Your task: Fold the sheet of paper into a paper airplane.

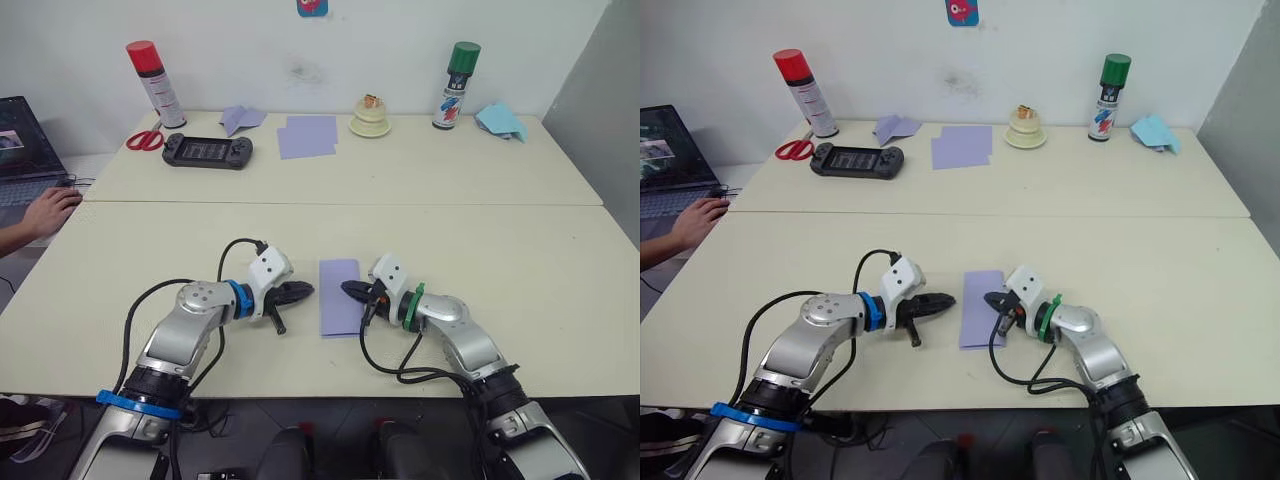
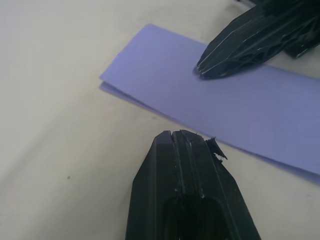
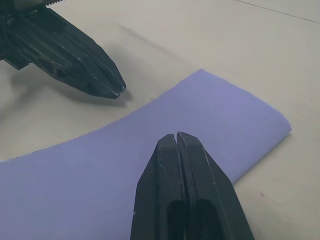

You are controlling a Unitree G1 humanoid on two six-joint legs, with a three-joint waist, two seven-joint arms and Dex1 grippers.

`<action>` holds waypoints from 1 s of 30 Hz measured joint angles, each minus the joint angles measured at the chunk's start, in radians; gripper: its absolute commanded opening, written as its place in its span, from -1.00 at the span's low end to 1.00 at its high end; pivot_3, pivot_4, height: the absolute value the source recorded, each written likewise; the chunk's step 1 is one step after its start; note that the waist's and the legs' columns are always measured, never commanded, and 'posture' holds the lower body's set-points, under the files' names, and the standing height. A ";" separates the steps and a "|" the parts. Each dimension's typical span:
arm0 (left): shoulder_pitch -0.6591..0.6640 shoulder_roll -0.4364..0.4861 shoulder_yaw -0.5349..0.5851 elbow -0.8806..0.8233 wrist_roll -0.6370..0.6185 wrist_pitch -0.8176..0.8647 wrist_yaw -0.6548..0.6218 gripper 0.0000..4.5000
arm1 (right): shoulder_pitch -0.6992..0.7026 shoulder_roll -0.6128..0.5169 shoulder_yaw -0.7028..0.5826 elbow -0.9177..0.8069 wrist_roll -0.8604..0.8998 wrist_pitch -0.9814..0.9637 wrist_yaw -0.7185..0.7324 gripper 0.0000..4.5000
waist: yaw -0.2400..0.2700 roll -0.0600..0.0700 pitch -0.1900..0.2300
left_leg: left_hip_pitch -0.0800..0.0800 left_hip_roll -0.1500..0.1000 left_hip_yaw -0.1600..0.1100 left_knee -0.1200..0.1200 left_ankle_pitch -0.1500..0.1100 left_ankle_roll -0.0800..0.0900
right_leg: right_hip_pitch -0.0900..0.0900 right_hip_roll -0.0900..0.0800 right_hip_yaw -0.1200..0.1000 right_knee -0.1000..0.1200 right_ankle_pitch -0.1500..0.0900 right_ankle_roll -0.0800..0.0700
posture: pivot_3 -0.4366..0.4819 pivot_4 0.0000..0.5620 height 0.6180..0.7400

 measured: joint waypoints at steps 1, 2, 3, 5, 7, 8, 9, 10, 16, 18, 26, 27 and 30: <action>-0.002 0.000 0.000 0.000 -0.002 0.000 -0.003 -1.00 | 0.000 0.000 0.000 0.000 0.000 0.000 0.000 -0.98 | 0.000 0.000 0.000 | 0.000 0.000 0.000 0.000 0.000 0.000 | 0.000 0.000 0.000 0.000 0.000 0.000 | -0.05 -0.47 1.00; -0.003 -0.001 0.000 -0.001 -0.006 0.000 -0.008 -1.00 | 0.000 0.000 0.000 0.001 0.000 -0.001 0.000 -0.98 | 0.000 0.000 0.000 | 0.000 0.000 0.000 0.000 0.000 0.000 | 0.000 0.000 0.000 0.000 0.000 0.000 | -0.05 -0.47 1.00; -0.003 -0.003 -0.001 -0.007 -0.009 0.000 -0.017 -1.00 | -0.001 0.000 0.000 0.001 -0.001 -0.001 0.000 -0.98 | 0.000 0.000 0.000 | 0.000 0.000 0.000 0.000 0.000 0.000 | 0.000 0.000 0.000 0.000 0.000 0.000 | -0.05 -0.47 1.00; -0.003 -0.009 -0.008 -0.027 -0.011 0.000 -0.027 -1.00 | -0.001 0.001 0.000 0.002 -0.003 -0.001 -0.001 -0.98 | 0.000 0.000 0.000 | 0.000 0.000 0.000 0.000 0.000 0.000 | 0.000 0.000 0.000 0.000 0.000 0.000 | -0.05 -0.47 1.00; -0.004 -0.017 -0.010 -0.036 -0.012 0.001 -0.027 -1.00 | -0.002 0.002 0.000 0.003 -0.004 -0.001 -0.003 -0.98 | 0.000 0.000 0.000 | 0.000 0.000 0.000 0.000 0.000 0.000 | 0.000 0.000 0.000 0.000 0.000 0.000 | -0.05 -0.47 1.00; -0.005 -0.021 -0.010 -0.038 -0.012 0.003 -0.027 -1.00 | -0.002 0.003 0.000 0.003 -0.005 -0.001 -0.003 -0.98 | 0.000 0.000 0.000 | 0.000 0.000 0.000 0.000 0.000 0.000 | 0.000 0.000 0.000 0.000 0.000 0.000 | -0.05 -0.47 1.00; -0.005 -0.024 -0.011 -0.040 -0.012 0.006 -0.028 -1.00 | -0.002 0.003 0.000 0.003 -0.005 -0.001 -0.003 -0.98 | 0.000 0.000 0.000 | 0.000 0.000 0.000 0.000 0.000 0.000 | 0.000 0.000 0.000 0.000 0.000 0.000 | -0.05 -0.47 1.00; -0.005 -0.026 -0.012 -0.043 -0.012 0.008 -0.029 -1.00 | -0.002 0.003 0.000 0.003 -0.005 -0.001 -0.003 -0.98 | 0.000 0.000 0.000 | 0.000 0.000 0.000 0.000 0.000 0.000 | 0.000 0.000 0.000 0.000 0.000 0.000 | -0.05 -0.47 1.00; -0.004 -0.043 -0.045 -0.062 -0.010 0.024 -0.034 -1.00 | -0.002 0.003 0.000 0.003 -0.005 -0.001 -0.005 -0.98 | 0.000 0.000 0.000 | 0.000 0.000 0.000 0.000 0.000 0.000 | 0.000 0.000 0.000 0.000 0.000 0.000 | -0.05 -0.47 1.00; -0.004 -0.056 -0.058 -0.062 -0.008 0.025 -0.027 -1.00 | -0.001 0.004 0.000 0.003 -0.005 -0.001 -0.007 -0.98 | 0.000 0.000 0.000 | 0.000 0.000 0.000 0.000 0.000 0.000 | 0.000 0.000 0.000 0.000 0.000 0.000 | -0.05 -0.47 1.00; -0.007 -0.046 -0.117 -0.056 0.042 0.018 -0.026 -1.00 | 0.000 0.009 0.000 0.003 -0.004 0.001 -0.020 -0.98 | 0.000 0.000 0.000 | 0.000 0.000 0.000 0.000 0.000 0.000 | 0.000 0.000 0.000 0.000 0.000 0.000 | -0.05 -0.47 1.00; -0.012 -0.043 -0.124 -0.051 0.056 0.001 -0.026 -1.00 | 0.000 0.009 0.000 0.003 -0.004 0.001 -0.021 -0.98 | 0.000 0.000 0.000 | 0.000 0.000 0.000 0.000 0.000 0.000 | 0.001 0.000 0.000 0.000 0.000 0.000 | -0.05 -0.47 1.00; -0.024 -0.047 -0.130 -0.027 0.067 -0.022 -0.025 -1.00 | 0.001 0.008 -0.001 0.003 -0.004 0.002 -0.022 -0.98 | 0.000 0.000 0.000 | 0.001 0.000 0.000 0.000 0.000 0.000 | 0.001 0.000 0.000 0.000 0.000 0.000 | -0.05 -0.47 1.00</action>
